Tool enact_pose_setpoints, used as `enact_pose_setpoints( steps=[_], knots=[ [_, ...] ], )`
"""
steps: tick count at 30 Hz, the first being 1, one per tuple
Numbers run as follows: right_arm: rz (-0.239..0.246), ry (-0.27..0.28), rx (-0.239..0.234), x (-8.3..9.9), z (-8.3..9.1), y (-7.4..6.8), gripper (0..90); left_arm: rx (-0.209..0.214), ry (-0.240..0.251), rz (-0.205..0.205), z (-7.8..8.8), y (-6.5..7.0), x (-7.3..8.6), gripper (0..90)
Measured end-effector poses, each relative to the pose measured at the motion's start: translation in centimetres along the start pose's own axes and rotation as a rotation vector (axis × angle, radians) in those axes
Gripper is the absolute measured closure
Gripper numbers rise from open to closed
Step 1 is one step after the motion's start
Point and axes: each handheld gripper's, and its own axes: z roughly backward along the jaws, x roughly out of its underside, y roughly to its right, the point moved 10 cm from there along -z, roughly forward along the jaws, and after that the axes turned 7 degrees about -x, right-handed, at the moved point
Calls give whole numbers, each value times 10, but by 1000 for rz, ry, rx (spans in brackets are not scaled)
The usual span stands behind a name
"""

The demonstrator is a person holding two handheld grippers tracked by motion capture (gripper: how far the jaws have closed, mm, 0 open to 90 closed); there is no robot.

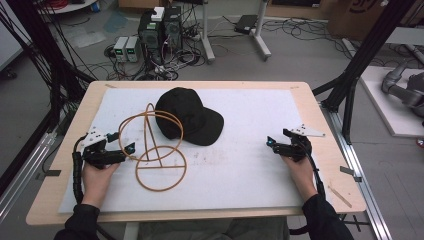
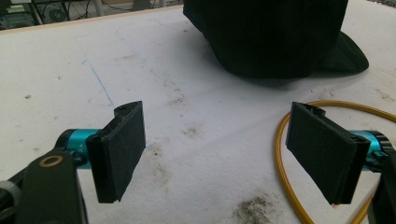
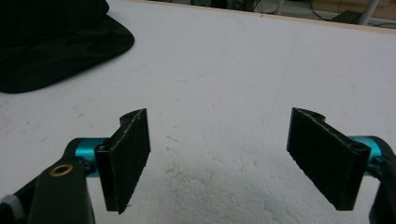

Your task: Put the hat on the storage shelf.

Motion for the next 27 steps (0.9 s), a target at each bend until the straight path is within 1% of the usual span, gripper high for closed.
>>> enact_pose_setpoints(
  steps=[14,20,21,22,23,24,25,26,27],
  knots=[
    [11,-5,-1,0,0,-2,210,3,9,8,-2,0,-1,201],
    [25,-5,5,0,0,-1,211,-3,7,18,-1,-1,-1,201],
    [30,-5,9,0,0,-2,213,-3,8,22,-1,-1,-1,201],
    [42,-7,15,0,0,-3,234,-3,9,26,-2,-2,-1,201],
    [63,-10,11,0,-1,-5,264,-5,8,29,-1,-2,-1,201],
    [100,-15,-6,-1,-2,-12,284,-6,11,30,-1,-2,-1,201],
    [100,-15,-6,-1,-2,-12,284,-6,15,34,-1,-2,-2,201],
    [98,-2,-19,-3,-3,-14,283,-5,15,37,0,-3,-2,201],
    [98,12,-45,-7,-4,-19,283,-6,21,49,0,-3,-2,201]
  ],
)
